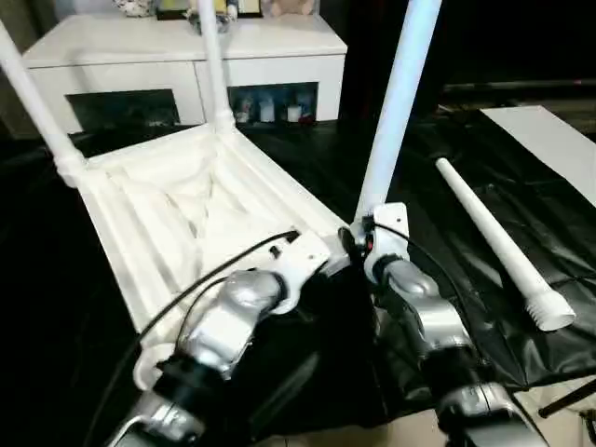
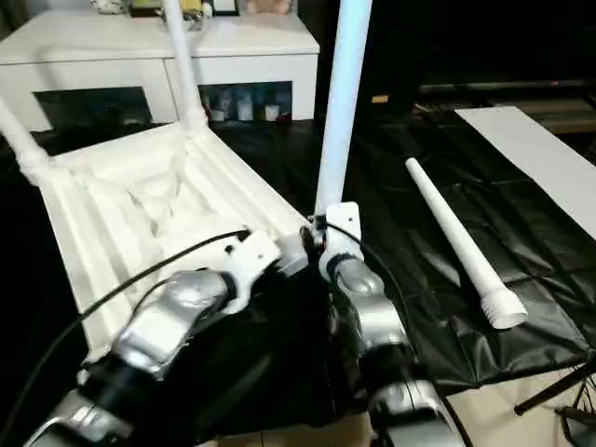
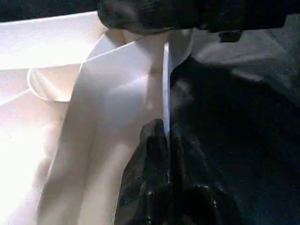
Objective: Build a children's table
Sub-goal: Rotate leg to tighten
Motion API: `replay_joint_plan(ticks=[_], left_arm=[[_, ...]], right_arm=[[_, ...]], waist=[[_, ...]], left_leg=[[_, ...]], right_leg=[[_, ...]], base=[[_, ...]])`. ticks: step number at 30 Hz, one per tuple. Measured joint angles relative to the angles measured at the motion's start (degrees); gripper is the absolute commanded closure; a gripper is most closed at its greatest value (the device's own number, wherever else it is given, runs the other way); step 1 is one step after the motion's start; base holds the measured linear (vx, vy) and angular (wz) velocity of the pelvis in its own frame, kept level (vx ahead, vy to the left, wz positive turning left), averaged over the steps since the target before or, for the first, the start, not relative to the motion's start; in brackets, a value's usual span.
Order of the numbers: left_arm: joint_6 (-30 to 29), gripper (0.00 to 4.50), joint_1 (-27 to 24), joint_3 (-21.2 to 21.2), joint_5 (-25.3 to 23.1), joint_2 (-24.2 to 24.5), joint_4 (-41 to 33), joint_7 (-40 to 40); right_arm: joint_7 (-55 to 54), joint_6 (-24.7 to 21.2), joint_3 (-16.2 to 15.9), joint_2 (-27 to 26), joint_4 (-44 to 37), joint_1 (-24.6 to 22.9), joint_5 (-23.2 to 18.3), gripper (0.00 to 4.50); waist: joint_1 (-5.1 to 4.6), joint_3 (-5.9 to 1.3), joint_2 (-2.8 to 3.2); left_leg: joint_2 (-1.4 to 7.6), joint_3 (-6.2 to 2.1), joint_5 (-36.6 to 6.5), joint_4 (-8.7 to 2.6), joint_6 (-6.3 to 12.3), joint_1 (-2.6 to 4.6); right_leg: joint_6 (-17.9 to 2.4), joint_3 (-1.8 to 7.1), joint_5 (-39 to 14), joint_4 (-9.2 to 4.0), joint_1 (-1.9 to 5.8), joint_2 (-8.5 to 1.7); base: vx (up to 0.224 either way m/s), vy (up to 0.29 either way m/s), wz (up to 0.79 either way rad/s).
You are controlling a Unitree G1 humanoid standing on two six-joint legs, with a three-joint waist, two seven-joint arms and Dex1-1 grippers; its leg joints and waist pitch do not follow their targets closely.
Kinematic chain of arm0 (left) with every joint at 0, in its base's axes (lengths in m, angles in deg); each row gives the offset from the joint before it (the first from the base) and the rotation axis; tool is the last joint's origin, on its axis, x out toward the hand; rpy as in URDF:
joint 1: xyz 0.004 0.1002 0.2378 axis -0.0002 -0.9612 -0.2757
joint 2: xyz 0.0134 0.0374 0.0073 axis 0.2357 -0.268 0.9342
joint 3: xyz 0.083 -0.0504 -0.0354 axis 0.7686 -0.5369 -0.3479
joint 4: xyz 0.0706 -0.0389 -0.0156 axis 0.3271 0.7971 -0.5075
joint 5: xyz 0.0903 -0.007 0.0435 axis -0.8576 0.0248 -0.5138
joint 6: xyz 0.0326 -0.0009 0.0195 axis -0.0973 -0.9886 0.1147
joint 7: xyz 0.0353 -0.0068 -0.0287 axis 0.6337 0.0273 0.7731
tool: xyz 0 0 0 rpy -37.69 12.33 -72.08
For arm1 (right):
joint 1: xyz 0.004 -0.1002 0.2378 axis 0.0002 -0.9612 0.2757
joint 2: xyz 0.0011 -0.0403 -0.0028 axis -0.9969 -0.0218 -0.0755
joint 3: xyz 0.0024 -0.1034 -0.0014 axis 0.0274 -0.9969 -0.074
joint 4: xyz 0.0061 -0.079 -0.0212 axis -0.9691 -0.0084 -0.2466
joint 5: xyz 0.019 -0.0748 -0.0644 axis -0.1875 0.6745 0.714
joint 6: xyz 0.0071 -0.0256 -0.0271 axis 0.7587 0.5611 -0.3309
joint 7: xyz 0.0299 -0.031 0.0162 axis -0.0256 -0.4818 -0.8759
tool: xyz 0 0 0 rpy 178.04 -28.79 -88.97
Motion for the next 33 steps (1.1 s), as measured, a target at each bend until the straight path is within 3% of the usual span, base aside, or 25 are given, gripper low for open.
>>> replay_joint_plan(ticks=[3,8,11,15,22,33], left_arm=[[0.5,4.50,0.0,-0.1,-0.3,0.3,-0.3,0.0],[1.5,4.50,-1.0,0.2,-0.3,2.9,-2.4,-1.6],[3.3,4.50,-2.6,0.3,0.3,7.1,-5.2,-4.9],[6.6,4.50,-5.4,0.4,2.7,13.9,-10.2,-13.5],[12.1,4.50,-7.7,0.0,8.3,22.2,-12.5,-26.3],[13.6,4.50,-7.5,0.0,9.3,23.1,-11.3,-29.4]], right_arm=[[2.1,1.7,0.4,-0.1,0.0,-0.2,-0.6,1.07],[6.7,2.7,0.5,0.0,-2.7,-2.1,-1.4,0.64],[13.4,1.2,-1.6,3.8,-9.1,-5.8,-3.1,0.34],[27.5,-1.5,-6.7,14.4,-21.9,-11.8,-4.8,0.34],[43.6,-1.4,-9.3,25.3,-28.3,-16.2,-5.7,0.34],[48.4,-1.4,-10.2,26.5,-28.0,-14.8,-6.7,0.48]], waist=[[-0.03,-0.08,0.13],[-0.09,-0.01,0.05],[0.27,0.03,0.09],[1.31,0.04,0.17],[2.23,0.03,0.20],[2.24,0.05,0.17]], left_leg=[[-0.09,0.13,0.0,-0.03,0.02,-0.40],[-0.05,0.22,0.0,-0.17,0.02,-0.41],[-0.03,0.21,0.0,-0.57,0.01,-0.59],[0.07,0.21,0.0,-0.66,-0.01,-0.71],[0.06,0.26,-0.1,-0.34,0.26,-1.21],[0.04,0.34,-0.2,0.06,0.32,-1.21]], right_leg=[[0.0,0.04,0.2,-0.09,0.02,-0.15],[0.1,-0.27,0.9,-0.01,-0.19,-0.36],[0.3,-0.35,1.0,-0.01,-0.47,-0.34],[0.4,-0.34,1.2,0.02,-0.67,-0.23],[0.2,-0.28,0.9,-0.02,-0.93,-0.24],[-0.1,-0.23,1.1,0.13,-0.82,-0.37]], base=[[0.000,0.000,0.00],[0.000,0.000,0.00],[0.000,0.000,0.00],[0.000,0.000,0.00],[0.023,0.003,-0.01],[0.000,0.000,0.00]])
